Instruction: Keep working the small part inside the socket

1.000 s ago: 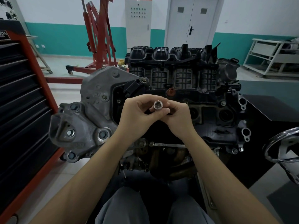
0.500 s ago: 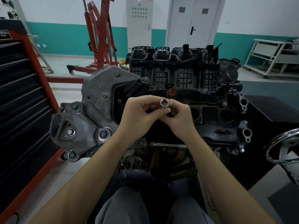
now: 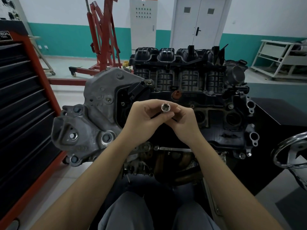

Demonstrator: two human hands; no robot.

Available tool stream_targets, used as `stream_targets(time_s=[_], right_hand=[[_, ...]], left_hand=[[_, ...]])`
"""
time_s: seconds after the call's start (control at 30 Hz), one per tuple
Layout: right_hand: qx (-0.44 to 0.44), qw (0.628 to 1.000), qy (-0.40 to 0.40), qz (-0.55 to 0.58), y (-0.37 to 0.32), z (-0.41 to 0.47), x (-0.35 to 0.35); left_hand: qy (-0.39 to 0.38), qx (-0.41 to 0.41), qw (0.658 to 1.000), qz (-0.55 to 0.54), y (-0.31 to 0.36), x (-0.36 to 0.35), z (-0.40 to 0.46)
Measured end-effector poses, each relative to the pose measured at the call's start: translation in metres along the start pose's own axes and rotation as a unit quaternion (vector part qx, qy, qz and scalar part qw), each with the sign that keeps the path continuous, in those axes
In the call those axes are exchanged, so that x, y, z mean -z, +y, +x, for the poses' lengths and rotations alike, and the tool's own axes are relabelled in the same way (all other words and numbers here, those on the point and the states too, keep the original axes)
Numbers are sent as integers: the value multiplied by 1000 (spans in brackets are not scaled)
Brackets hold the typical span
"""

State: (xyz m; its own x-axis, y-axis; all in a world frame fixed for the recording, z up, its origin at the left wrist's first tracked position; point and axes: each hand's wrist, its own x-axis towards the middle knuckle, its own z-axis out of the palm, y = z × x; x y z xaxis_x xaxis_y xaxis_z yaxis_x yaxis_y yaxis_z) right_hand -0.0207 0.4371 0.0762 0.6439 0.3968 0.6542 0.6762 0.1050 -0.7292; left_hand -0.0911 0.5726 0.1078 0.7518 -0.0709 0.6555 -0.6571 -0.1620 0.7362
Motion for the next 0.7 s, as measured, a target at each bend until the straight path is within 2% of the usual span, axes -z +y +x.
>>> stream_targets(time_s=[0.1, 0.23, 0.3, 0.47, 0.57, 0.7], right_hand=[[-15, 1000, 22, -2, 3, 2, 1], [-10, 999, 32, -7, 6, 3, -1], [-1, 1000, 26, -6, 5, 2, -2], [0, 1000, 18, -13, 2, 1, -1], [-12, 999, 36, -3, 6, 2, 0], [-4, 1000, 27, 4, 5, 1, -1]], left_hand=[[-12, 3, 1000, -2, 2, -1, 0], [56, 0, 996, 70, 2, -4, -2], [59, 2, 997, 59, 2, -4, -1], [2, 6, 1000, 12, 3, -1, 0], [36, 1, 998, 56, 2, -2, 0], [55, 11, 998, 29, 2, -2, -1]])
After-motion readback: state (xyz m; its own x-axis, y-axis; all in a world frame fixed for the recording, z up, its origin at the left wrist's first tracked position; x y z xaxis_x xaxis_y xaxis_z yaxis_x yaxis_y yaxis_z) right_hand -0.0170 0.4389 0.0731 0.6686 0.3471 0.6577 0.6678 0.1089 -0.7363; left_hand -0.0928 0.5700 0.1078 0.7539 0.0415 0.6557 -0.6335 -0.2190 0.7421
